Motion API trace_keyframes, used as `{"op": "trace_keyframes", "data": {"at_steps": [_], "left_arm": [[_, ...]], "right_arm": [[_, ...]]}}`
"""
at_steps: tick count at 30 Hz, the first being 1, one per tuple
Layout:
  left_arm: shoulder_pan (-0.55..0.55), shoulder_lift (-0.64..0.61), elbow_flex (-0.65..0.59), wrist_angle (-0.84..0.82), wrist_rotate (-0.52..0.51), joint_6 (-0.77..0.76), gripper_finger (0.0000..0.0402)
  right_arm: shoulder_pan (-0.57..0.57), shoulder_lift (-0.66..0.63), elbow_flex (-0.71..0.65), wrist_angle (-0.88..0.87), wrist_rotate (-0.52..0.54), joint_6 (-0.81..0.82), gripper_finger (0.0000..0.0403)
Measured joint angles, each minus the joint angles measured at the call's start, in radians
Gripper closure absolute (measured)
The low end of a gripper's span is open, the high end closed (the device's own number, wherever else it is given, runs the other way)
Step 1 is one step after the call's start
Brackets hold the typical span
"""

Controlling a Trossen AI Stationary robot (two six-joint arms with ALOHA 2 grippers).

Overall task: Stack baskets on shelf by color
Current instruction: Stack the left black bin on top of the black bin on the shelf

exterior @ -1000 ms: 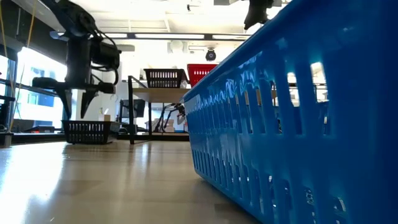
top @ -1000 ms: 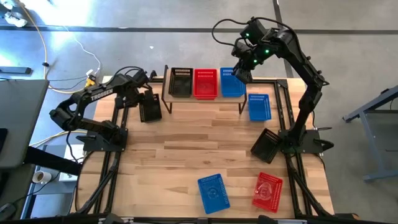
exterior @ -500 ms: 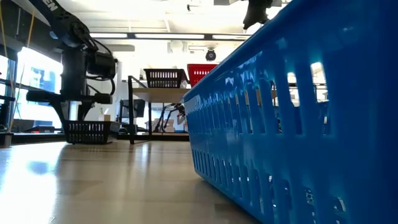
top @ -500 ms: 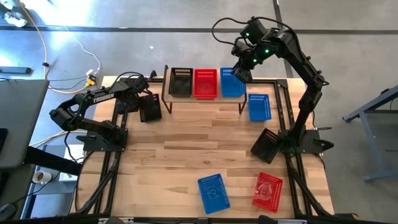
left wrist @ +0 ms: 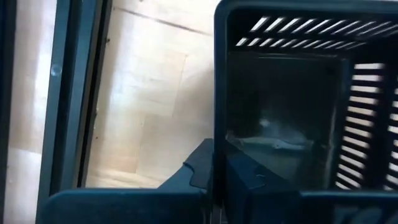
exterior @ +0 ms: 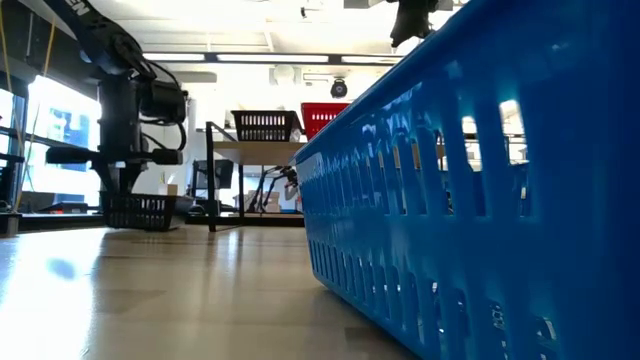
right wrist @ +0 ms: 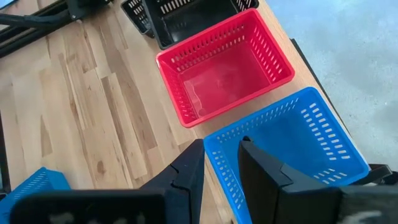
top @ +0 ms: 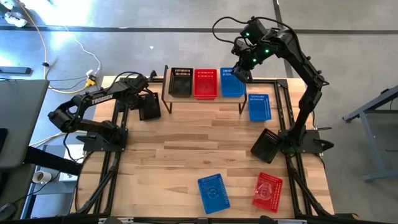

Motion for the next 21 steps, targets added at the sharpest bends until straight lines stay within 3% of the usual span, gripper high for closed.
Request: {"op": "trace_keyframes", "data": {"at_steps": [21], "left_arm": [[0.026, -0.452, 0.000, 0.008, -0.040, 0.060, 0.0401]], "right_arm": [[0.012, 0.000, 0.000, 0.000, 0.011, 0.130, 0.0318]]}}
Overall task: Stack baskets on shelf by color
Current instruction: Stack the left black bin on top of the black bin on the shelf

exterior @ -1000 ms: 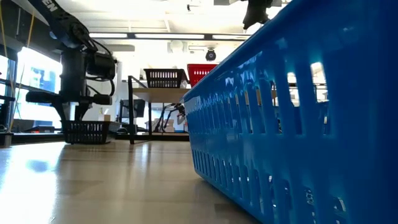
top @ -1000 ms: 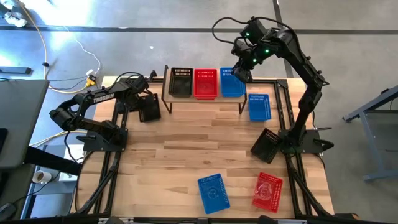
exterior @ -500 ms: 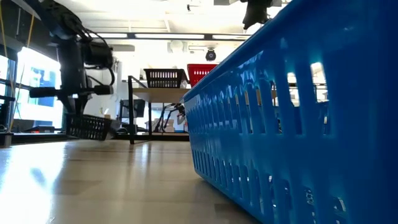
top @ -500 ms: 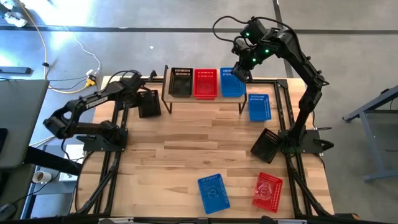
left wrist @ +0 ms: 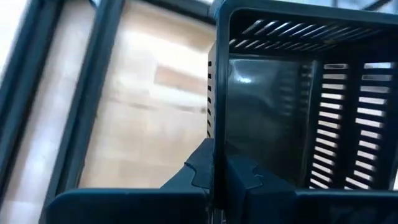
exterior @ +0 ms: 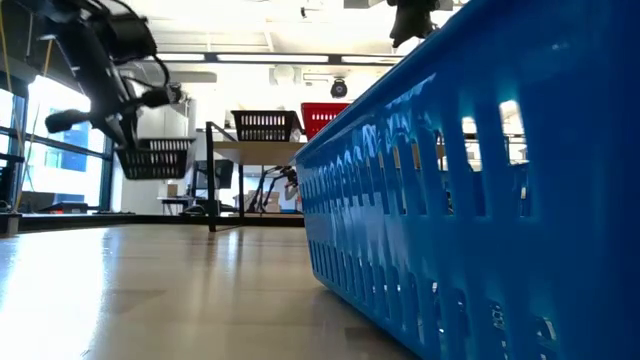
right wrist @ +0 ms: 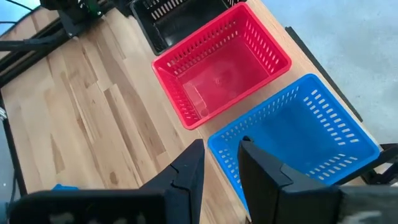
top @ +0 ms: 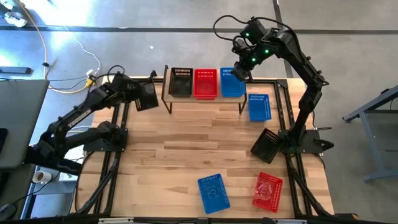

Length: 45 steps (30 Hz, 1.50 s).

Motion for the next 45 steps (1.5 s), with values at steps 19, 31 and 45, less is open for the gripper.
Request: {"op": "trace_keyframes", "data": {"at_steps": [19, 31, 45], "left_arm": [[0.000, -0.170, 0.218, 0.111, -0.048, 0.159, 0.0401], [-0.039, -0.042, 0.468, 0.119, -0.023, 0.261, 0.0401], [-0.181, 0.101, 0.598, 0.097, -0.132, 0.210, 0.0401]], "right_arm": [[0.100, 0.000, 0.000, 0.012, 0.074, 0.086, 0.0318], [0.101, 0.000, 0.000, 0.069, 0.185, 0.095, 0.0318], [0.100, 0.000, 0.000, 0.066, 0.222, 0.069, 0.0318]]}}
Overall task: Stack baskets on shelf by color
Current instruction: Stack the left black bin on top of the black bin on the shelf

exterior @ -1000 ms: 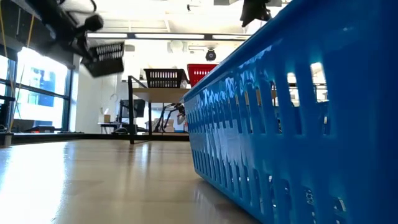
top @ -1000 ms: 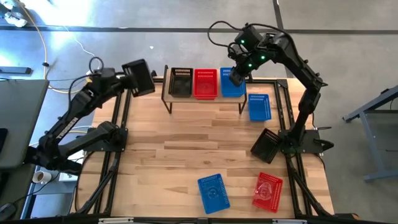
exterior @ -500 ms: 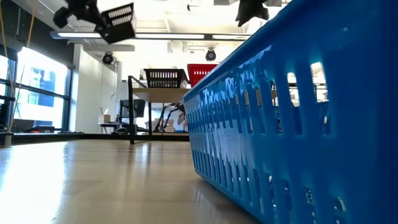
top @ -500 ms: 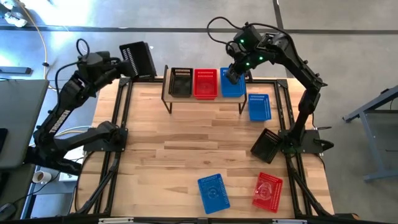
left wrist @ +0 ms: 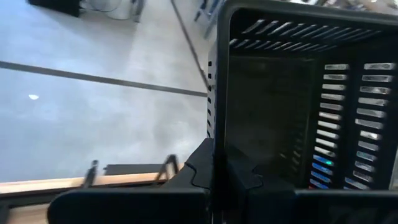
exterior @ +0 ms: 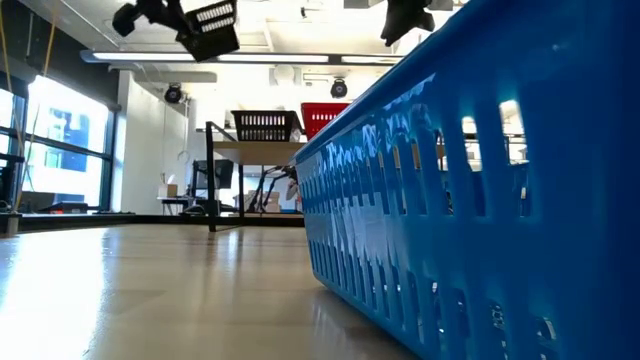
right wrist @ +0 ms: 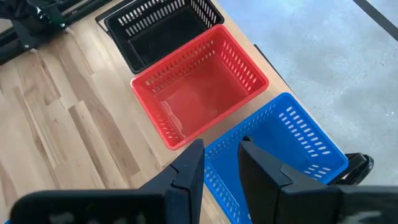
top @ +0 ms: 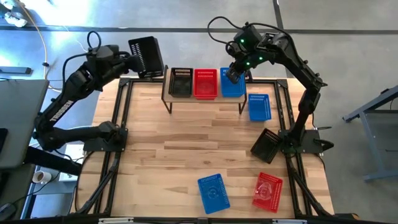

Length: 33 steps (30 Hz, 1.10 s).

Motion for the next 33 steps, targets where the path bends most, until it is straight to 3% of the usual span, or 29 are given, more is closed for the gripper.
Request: {"op": "trace_keyframes", "data": {"at_steps": [19, 26, 33], "left_arm": [[-0.325, 0.131, 0.017, 0.019, -0.219, -0.185, 0.0401], [-0.336, 0.243, 0.027, 0.086, -0.194, -0.188, 0.0401], [-0.259, 0.363, 0.171, -0.030, -0.162, -0.145, 0.0401]], "right_arm": [[-0.001, 0.000, 0.000, 0.000, -0.007, -0.097, 0.0318], [-0.002, 0.000, 0.000, -0.015, -0.007, -0.123, 0.0318], [-0.002, 0.000, 0.000, -0.041, -0.007, -0.132, 0.0318]]}}
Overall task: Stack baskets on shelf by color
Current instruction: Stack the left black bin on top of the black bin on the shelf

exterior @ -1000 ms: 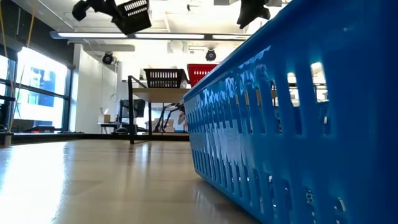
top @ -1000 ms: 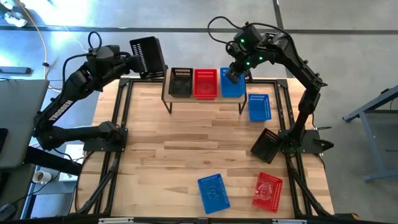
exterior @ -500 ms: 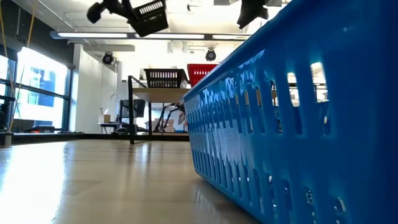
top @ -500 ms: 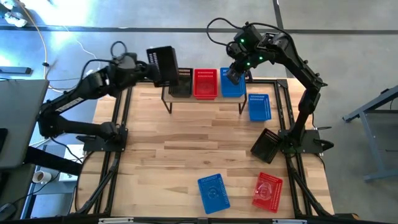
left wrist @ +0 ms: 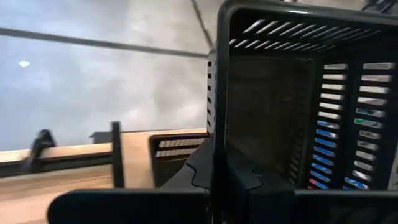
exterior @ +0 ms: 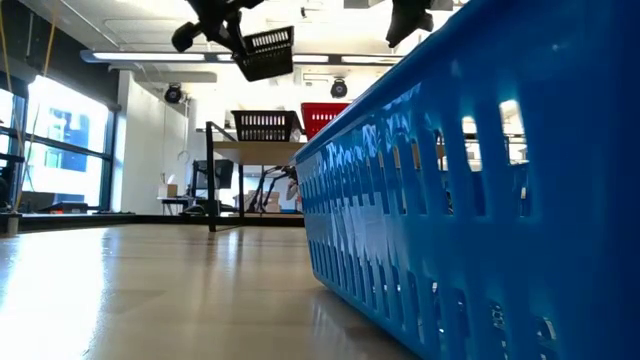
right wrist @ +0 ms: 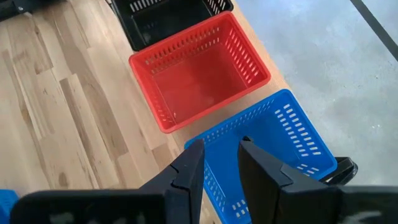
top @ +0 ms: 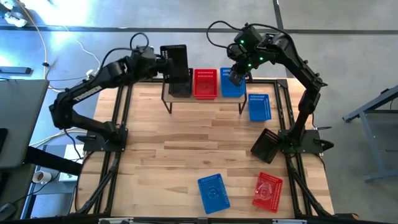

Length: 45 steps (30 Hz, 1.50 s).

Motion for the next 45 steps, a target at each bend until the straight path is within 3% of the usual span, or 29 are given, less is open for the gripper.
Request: {"op": "trace_keyframes", "data": {"at_steps": [9, 17, 30, 45], "left_arm": [[0.139, 0.106, 0.121, -0.109, 0.212, 0.013, 0.0401], [0.208, 0.161, 0.137, -0.196, 0.348, 0.002, 0.0401], [0.211, 0.238, 0.137, -0.228, 0.432, 0.002, 0.0401], [0.199, 0.259, 0.137, -0.277, 0.416, -0.041, 0.0402]], "right_arm": [[0.000, 0.000, 0.000, -0.013, 0.000, 0.000, 0.0318], [0.000, 0.000, 0.000, -0.022, 0.000, 0.000, 0.0318], [0.000, 0.000, 0.000, -0.022, 0.001, 0.011, 0.0318], [0.000, 0.000, 0.000, -0.029, 0.001, 0.011, 0.0318]]}}
